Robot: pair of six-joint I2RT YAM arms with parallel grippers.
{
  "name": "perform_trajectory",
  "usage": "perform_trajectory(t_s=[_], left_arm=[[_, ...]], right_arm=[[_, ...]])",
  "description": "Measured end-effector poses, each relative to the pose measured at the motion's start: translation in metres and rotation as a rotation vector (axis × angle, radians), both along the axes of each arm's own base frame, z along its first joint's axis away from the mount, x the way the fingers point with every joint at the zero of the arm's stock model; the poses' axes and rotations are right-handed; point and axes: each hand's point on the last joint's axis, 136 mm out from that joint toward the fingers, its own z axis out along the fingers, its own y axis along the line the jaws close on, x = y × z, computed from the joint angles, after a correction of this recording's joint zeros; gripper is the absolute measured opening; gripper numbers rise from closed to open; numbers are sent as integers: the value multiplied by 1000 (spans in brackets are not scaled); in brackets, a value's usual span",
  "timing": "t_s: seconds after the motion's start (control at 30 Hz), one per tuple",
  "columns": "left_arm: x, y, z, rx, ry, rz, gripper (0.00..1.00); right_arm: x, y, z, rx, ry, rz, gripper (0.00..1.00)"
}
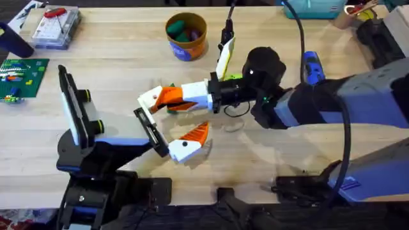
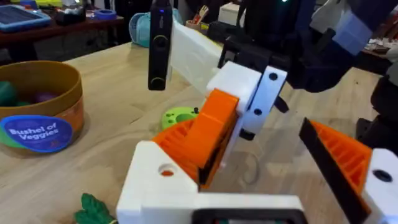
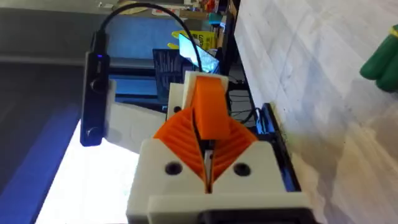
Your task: Pick up the gripper from the table and insert it into the empty holder that is missing its gripper. Then pick up a screw, insert it into the mounting hole, and use the screwdriver to tighten it. Finally, clean up the table by picking up the vegetable and placing it into the bucket.
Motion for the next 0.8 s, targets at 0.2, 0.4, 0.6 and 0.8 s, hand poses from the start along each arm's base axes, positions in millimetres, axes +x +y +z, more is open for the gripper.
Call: perform_trajectory(t_s=[0.2, 0.4, 0.6, 0.8], left_arm=[[1, 1, 0, 1, 0, 9, 990], [2, 2, 0, 2, -1, 14, 990], [2, 2, 0, 1, 0, 14, 990], [2, 2, 0, 2, -1, 15, 990]], right_arm=[[2, 2, 0, -22, 20, 24, 18], [3, 4, 1, -26, 4, 41, 18], [3, 4, 1, -26, -7, 44, 18], [3, 4, 1, -25, -15, 45, 18]])
